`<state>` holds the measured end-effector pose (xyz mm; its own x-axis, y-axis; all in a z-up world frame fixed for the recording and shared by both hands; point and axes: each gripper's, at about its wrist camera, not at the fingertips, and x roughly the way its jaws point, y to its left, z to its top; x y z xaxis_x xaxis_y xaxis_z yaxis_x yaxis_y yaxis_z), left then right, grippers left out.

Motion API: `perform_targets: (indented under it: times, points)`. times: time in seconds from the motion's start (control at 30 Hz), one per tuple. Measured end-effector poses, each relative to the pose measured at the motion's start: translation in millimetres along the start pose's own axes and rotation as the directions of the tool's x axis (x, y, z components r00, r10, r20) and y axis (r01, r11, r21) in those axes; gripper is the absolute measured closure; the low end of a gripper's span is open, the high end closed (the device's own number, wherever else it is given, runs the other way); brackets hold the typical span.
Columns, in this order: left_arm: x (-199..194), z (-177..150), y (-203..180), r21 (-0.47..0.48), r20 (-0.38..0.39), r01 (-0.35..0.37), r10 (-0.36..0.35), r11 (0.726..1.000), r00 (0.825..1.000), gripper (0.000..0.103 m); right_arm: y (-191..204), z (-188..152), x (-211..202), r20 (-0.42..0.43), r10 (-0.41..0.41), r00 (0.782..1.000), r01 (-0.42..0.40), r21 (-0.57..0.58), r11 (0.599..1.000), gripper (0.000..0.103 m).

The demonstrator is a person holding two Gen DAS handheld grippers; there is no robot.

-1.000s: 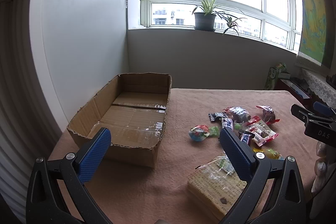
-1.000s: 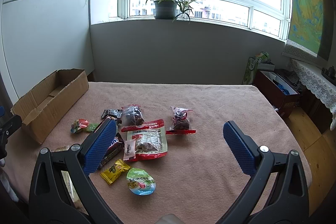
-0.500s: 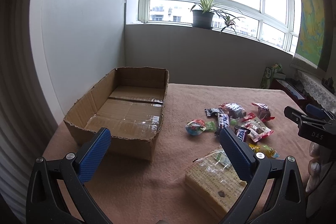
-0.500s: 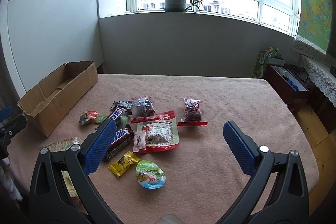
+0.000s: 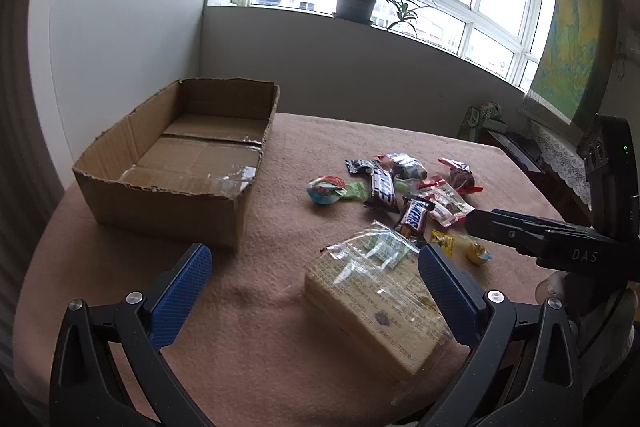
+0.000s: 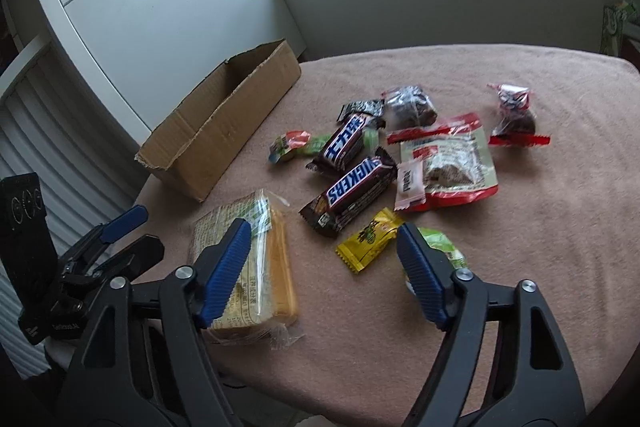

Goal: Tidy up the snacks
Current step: 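Reach the right gripper to the wrapped cracker block and close on it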

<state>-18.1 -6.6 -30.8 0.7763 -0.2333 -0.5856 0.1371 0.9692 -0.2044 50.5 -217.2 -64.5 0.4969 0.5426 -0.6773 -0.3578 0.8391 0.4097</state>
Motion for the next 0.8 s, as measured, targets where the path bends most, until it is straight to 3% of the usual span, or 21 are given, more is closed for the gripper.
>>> perform_targets:
  times: [0.03, 0.2, 0.37, 0.53, 0.7, 0.8]
  points:
    - [1.6, -2.3, -0.5, -0.009, -0.017, 0.019, -0.019, 1.0, 1.0, 0.004, 0.0, -1.7, 2.8, -0.017, 0.022, 1.0, -0.022, 0.007, 1.0, 0.041]
    - [12.3, -13.3, -2.8, -0.047, -0.104, 0.107, -0.111, 0.993, 0.988, 0.026, 7.7, -8.2, 9.0, -0.064, 0.088, 0.994, -0.088, 0.003, 0.996, 0.046]
    - [18.8, -21.3, -6.1, -0.069, -0.163, 0.164, -0.174, 0.984, 0.971, 0.038, 11.5, -13.0, 18.6, -0.13, 0.147, 0.981, -0.144, 0.027, 0.989, 0.055]
    - [21.6, -25.9, -3.7, -0.094, -0.185, 0.185, -0.2, 0.978, 0.962, 0.039, 11.2, -14.7, 25.6, -0.158, 0.186, 0.97, -0.181, 0.047, 0.982, 0.062]
    - [26.1, -29.1, -1.2, -0.13, -0.209, 0.22, -0.243, 0.967, 0.947, 0.039, 14.3, -15.1, 25.6, -0.16, 0.181, 0.97, -0.178, 0.033, 0.983, 0.063]
    - [24.0, -27.7, -6.4, -0.1, -0.204, 0.219, -0.236, 0.97, 0.95, 0.039, 15.5, -15.1, 25.8, -0.158, 0.186, 0.97, -0.183, 0.035, 0.983, 0.065]
